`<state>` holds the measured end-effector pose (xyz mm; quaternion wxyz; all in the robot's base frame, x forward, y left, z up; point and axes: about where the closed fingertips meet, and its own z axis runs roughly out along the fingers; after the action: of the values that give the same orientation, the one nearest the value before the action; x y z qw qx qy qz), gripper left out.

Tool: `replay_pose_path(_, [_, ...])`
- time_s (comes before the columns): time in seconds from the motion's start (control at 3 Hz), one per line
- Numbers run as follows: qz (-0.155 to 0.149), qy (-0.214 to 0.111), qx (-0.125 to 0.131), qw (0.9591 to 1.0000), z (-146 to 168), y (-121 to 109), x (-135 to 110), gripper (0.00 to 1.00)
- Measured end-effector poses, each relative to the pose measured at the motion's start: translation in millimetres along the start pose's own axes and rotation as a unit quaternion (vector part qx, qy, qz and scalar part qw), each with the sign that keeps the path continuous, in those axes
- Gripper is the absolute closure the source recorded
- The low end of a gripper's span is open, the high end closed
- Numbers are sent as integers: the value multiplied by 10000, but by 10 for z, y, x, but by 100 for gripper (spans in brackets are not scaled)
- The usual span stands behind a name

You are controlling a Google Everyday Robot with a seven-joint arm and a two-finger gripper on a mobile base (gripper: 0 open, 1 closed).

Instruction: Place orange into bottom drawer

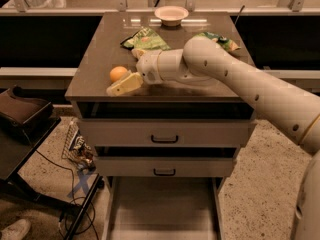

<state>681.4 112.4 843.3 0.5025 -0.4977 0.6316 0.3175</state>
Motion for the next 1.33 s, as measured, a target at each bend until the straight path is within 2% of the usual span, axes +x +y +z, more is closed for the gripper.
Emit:
replay_pose_path(0.33, [9,-21,-21,10000,15,46,22,12])
replay_pose_path(1.33, [36,-123,-112,9999,92,159,41,83])
